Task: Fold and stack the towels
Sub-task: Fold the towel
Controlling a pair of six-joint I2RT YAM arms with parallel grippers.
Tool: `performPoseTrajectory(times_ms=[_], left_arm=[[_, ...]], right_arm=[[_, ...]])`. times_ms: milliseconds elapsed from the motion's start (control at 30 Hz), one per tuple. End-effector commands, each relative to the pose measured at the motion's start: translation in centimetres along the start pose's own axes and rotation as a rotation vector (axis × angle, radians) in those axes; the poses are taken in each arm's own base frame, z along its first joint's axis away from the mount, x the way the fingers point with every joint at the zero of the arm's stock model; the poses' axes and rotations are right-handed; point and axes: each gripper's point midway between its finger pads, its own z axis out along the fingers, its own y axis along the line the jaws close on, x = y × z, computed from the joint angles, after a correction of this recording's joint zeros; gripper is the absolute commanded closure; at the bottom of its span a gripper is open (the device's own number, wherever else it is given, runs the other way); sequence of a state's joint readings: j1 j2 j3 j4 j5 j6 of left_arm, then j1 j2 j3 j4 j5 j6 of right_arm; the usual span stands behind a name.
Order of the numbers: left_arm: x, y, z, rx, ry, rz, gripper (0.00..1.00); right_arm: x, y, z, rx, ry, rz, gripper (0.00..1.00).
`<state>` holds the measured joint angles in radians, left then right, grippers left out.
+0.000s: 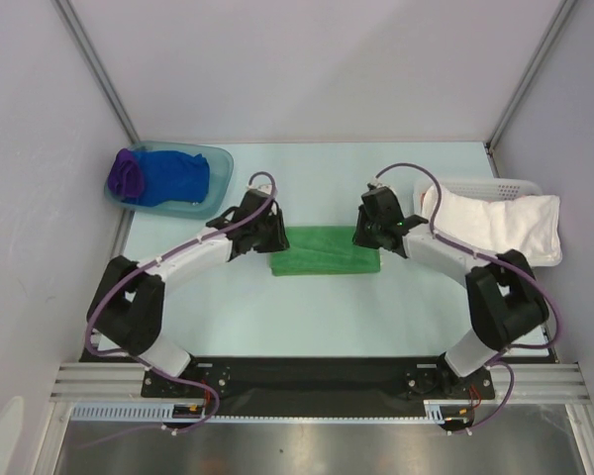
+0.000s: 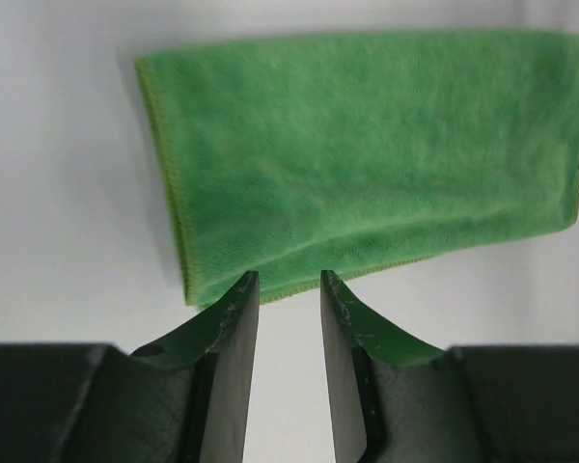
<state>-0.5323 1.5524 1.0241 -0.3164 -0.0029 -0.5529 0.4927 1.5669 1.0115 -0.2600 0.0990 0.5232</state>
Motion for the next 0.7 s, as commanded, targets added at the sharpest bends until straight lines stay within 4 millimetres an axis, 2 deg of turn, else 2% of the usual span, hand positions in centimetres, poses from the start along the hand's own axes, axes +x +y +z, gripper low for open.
performPoseTrajectory(times_ms=[0,33,67,200,333,433,500,600,667], left_arm=[[1.3,-0.1,1.1,-0.021,0.006,0.0,0.64],[1.7,-0.4,1.3,-0.015,0.005,0.008,0.64],[1.8,-0.4,1.5,-0.019,0.002,0.013,0.64],[2.9,-0.2,3.0,-0.041,0.023,0.031,0.64],[4.4,-0.1,4.3,-0.064,0.05,0.056,0.62],[5.3,0.5,4.8,-0.095,0.061,0.066,0.56],[5.6,0.7,4.8,-0.114,0.06,0.075,0.56],[6.5,0.9,4.7,-0.13,0.076,0.097,0.66],[7.0,1.0,4.4,-0.145,0.086,0.114,0.82]], right_arm=[[-1.4,1.0,1.9,-0.002,-0.027,-0.001,0.76],[-1.8,1.2,2.4,0.0,-0.032,0.0,0.76],[-1.0,0.7,3.5,0.019,-0.005,-0.003,0.76],[0.0,0.4,5.5,0.035,0.029,-0.001,0.78],[0.9,0.2,6.4,0.041,0.051,-0.001,0.78],[1.2,-0.1,6.7,0.048,0.057,0.0,0.78],[1.2,-0.1,6.8,0.048,0.055,-0.003,0.79],[1.3,-0.3,6.8,0.053,0.058,-0.003,0.78],[1.3,-0.3,6.9,0.054,0.06,-0.004,0.78]])
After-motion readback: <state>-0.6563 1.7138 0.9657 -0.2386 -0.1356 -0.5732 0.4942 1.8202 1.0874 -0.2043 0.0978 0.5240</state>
